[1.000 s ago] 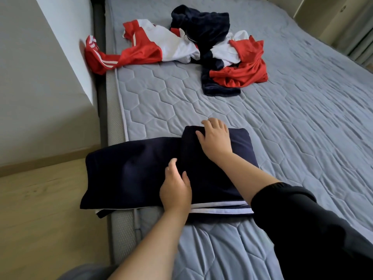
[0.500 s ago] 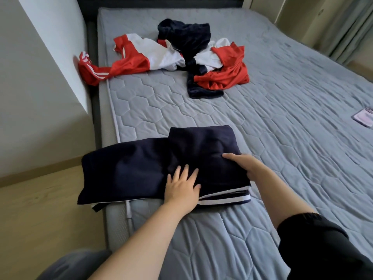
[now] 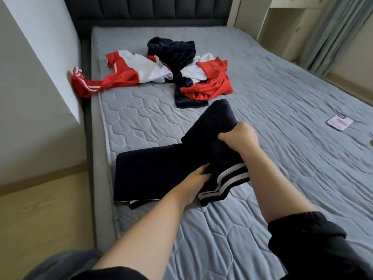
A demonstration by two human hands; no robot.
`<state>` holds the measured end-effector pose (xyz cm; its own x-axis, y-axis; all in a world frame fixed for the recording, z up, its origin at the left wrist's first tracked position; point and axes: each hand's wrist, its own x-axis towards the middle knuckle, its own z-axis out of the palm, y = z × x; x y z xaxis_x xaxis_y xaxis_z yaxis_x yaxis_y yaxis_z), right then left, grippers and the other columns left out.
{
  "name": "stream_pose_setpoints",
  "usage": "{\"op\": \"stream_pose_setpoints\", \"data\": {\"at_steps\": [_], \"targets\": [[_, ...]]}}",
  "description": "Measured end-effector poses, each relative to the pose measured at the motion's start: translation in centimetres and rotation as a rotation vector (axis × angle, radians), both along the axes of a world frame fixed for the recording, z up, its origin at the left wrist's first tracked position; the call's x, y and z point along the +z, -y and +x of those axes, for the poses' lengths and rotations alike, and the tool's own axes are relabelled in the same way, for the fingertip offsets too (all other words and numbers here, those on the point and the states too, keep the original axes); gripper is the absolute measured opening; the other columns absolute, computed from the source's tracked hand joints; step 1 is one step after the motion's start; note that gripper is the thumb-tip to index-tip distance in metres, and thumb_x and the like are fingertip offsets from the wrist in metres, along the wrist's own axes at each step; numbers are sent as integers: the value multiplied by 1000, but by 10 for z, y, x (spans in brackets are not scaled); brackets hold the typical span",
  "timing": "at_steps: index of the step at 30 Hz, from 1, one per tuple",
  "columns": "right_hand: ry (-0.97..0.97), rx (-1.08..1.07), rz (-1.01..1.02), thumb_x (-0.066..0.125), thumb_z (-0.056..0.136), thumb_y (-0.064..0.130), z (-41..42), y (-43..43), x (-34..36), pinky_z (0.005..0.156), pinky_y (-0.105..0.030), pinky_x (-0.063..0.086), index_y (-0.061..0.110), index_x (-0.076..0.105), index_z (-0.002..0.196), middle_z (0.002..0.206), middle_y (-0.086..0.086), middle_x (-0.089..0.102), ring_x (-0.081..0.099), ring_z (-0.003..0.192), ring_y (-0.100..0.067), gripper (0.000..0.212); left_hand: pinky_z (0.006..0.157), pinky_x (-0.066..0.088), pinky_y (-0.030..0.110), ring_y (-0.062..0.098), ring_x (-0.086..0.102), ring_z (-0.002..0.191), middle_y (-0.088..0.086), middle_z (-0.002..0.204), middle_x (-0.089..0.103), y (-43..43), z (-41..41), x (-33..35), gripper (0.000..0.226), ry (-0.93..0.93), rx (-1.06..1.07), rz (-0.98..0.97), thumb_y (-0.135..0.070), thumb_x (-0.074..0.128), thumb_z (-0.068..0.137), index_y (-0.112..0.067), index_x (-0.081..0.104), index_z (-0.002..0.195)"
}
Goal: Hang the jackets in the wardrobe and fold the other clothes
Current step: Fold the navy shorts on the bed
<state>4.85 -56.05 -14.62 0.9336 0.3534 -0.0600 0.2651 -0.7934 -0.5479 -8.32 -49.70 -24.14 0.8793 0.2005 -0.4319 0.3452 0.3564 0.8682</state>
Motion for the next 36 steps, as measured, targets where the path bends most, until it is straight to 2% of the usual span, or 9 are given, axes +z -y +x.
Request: {"op": "stream_pose_setpoints", "data": {"at_steps": [3, 5, 9, 14, 18, 24, 30, 33, 36], "targets": [[52, 162, 23, 65, 73, 35, -30, -30, 2, 49, -26, 32, 13, 50, 88, 73, 2, 53, 52, 68, -22, 31, 104, 38, 37, 21, 52, 122, 8, 139, 50, -26, -32, -1, 40, 37, 181, -239, -24, 33, 103, -18, 40, 141], [-163, 315, 180, 65, 79, 36, -49, -51, 4, 51, -27, 45, 13, 52, 89, 73, 0, 61, 62, 63, -23, 29, 109, 31, 27, 5, 59, 109, 3, 143, 43, -49, -58, 1, 43, 85, 316, -266, -27, 25, 104, -13, 38, 142], [-438, 374, 245, 54, 90, 32, -66, -72, -15, 45, -23, 48, 12, 54, 78, 68, -5, 65, 62, 50, -21, 23, 71, 53, 28, 17, 70, 85, 6, 109, 69, -101, -93, 0, 56, 82, 682, -396, -59, 32, 94, -18, 59, 121], [-341, 210, 72, 58, 87, 30, -55, -62, -74, 69, -33, 43, -6, 57, 100, 86, -18, 61, 59, 80, -31, 39, 87, 50, 37, 30, 62, 101, 14, 116, 64, -123, -100, -15, 45, -358, 741, 151, -32, 67, 84, -10, 56, 121], [-660, 29, 184, 65, 82, 47, -51, -49, -107, 53, -24, 42, 7, 57, 98, 83, -3, 57, 56, 68, -19, 43, 79, 49, 37, 32, 60, 97, 8, 110, 63, -121, -110, -21, 31, -592, 713, 633, -20, 61, 84, -14, 55, 114], [-1100, -3, 397, 79, 72, 28, -62, -47, -112, 62, -32, 56, 7, 63, 105, 88, -10, 73, 70, 79, -25, 42, 97, 40, 38, 33, 46, 125, 10, 142, 45, -120, -107, -35, 48, -667, 584, 733, -15, 41, 96, -14, 36, 143], [-576, 50, 546, 78, 65, 8, -31, -62, -9, 60, -29, 51, 7, 61, 80, 72, -8, 63, 62, 68, -24, 23, 97, 40, 32, 26, 52, 120, 10, 130, 55, -93, -92, -35, 42, -187, 630, 557, -9, 50, 93, -10, 47, 135], [-104, 135, 341, 74, 68, 14, -24, -62, 50, 48, -29, 34, 11, 47, 68, 62, -1, 46, 48, 61, -20, 28, 83, 45, 27, 25, 58, 108, 8, 111, 62, -82, -83, -28, 33, -119, 608, 290, -3, 50, 93, -7, 55, 125], [302, 226, 53, 65, 72, 19, -48, -69, 73, 56, -29, 30, 12, 47, 82, 71, -2, 49, 47, 69, -26, 22, 69, 43, 27, 18, 59, 84, 5, 94, 64, -84, -86, -18, 18, -12, 643, -141, -16, 46, 97, -13, 60, 108]]}}
